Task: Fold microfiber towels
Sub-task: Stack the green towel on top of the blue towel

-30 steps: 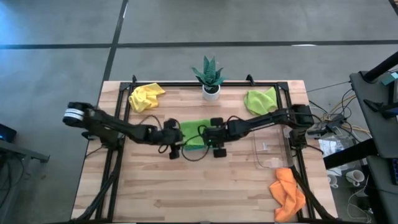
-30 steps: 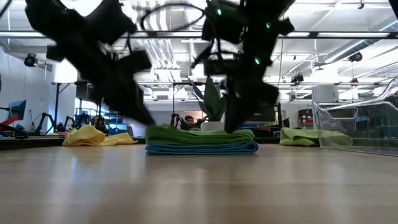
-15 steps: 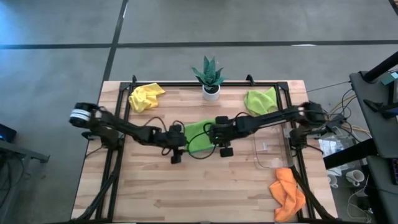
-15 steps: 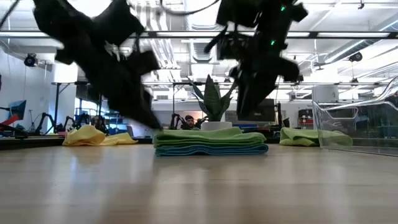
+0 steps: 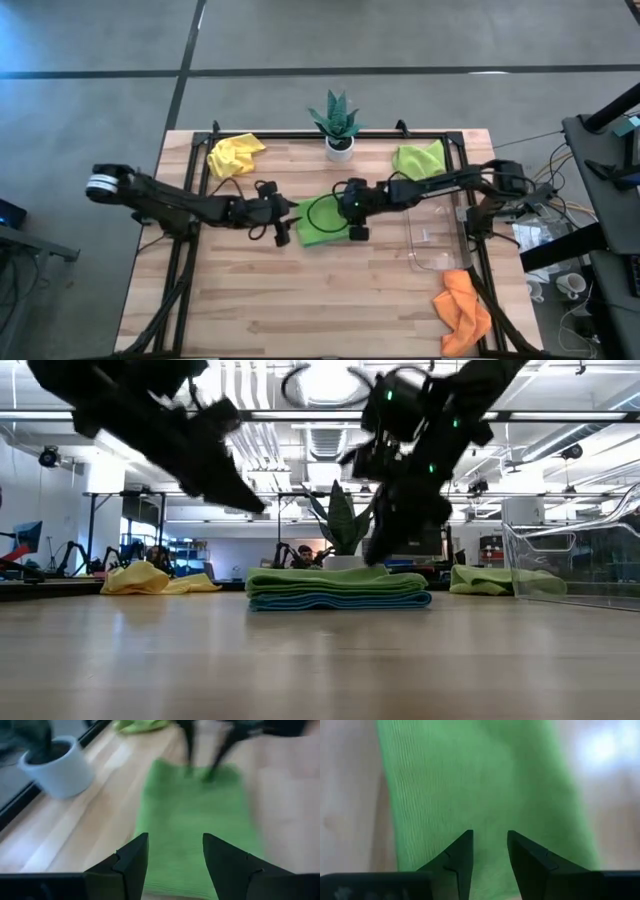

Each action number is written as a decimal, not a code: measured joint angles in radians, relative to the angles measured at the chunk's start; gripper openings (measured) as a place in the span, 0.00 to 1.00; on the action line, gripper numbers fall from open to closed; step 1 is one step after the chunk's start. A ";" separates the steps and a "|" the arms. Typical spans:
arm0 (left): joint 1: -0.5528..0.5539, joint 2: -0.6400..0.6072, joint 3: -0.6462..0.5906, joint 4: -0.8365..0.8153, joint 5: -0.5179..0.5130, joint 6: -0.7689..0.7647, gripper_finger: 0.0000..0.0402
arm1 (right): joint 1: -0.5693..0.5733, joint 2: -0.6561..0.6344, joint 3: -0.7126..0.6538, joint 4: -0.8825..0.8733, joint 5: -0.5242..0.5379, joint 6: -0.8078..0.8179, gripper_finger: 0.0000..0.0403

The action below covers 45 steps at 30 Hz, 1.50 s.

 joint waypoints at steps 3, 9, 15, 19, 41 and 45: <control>0.040 0.119 0.002 0.073 -0.018 0.012 0.43 | -0.009 0.051 -0.015 -0.020 0.004 -0.001 0.29; 0.131 0.321 0.009 0.100 -0.041 0.077 0.43 | -0.004 0.075 -0.011 -0.034 -0.013 0.015 0.29; 0.135 0.320 0.013 0.102 0.036 0.085 0.43 | -0.016 -0.035 0.062 -0.098 -0.011 -0.061 0.29; 0.134 0.288 0.009 0.082 0.046 0.087 0.43 | -0.082 -0.063 0.078 -0.065 0.017 -0.058 0.29; 0.114 0.235 -0.003 0.083 0.061 0.078 0.43 | -0.158 0.081 -0.052 0.218 0.143 0.162 0.02; 0.108 0.142 -0.003 0.062 0.064 0.058 0.43 | -0.157 0.003 -0.042 0.219 0.150 0.134 0.02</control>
